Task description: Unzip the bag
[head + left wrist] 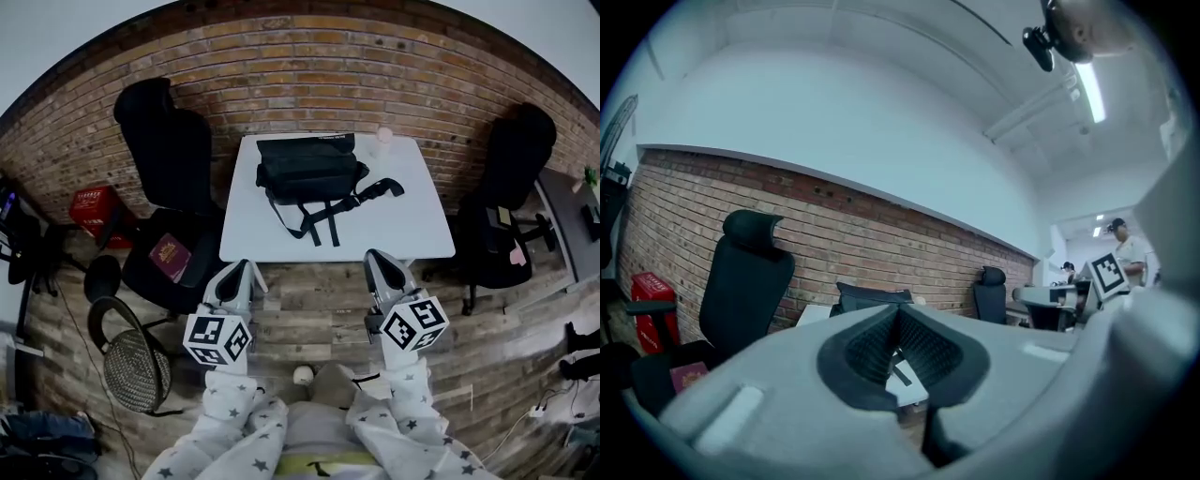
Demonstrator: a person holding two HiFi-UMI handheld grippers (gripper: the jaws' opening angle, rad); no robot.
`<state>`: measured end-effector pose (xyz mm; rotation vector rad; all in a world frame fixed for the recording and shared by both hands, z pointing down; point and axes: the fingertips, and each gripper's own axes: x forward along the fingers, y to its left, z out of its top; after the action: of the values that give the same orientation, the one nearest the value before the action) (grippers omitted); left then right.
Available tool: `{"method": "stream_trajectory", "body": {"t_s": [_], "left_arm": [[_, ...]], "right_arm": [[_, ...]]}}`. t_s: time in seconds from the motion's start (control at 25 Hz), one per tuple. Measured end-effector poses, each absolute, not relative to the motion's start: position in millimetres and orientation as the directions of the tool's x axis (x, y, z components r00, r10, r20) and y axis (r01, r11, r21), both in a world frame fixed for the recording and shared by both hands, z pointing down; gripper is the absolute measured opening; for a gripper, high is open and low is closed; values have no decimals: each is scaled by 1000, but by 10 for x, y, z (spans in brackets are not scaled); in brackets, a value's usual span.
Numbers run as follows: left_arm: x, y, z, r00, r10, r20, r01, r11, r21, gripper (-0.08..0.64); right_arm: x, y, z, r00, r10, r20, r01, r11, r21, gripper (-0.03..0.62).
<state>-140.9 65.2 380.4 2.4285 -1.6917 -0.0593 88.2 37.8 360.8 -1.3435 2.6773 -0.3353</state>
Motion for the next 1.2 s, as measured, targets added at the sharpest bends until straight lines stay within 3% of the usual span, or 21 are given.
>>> {"method": "stream_trajectory", "body": {"t_s": [0.32, 0.56, 1.2], "left_arm": [[-1383, 283, 4010, 381, -917, 114, -915, -357, 191, -3], [-1603, -141, 4116, 339, -932, 126, -928, -310, 205, -3], [-1922, -1462, 4123, 253, -957, 143, -952, -219, 214, -3]], "right_arm": [[854, -14, 3731, -574, -819, 14, -793, 551, -259, -8], [679, -542, 3787, -605, -796, -10, -752, 576, -322, -8], [181, -1927, 3816, -714, -700, 7, -668, 678, -306, -6]]}}
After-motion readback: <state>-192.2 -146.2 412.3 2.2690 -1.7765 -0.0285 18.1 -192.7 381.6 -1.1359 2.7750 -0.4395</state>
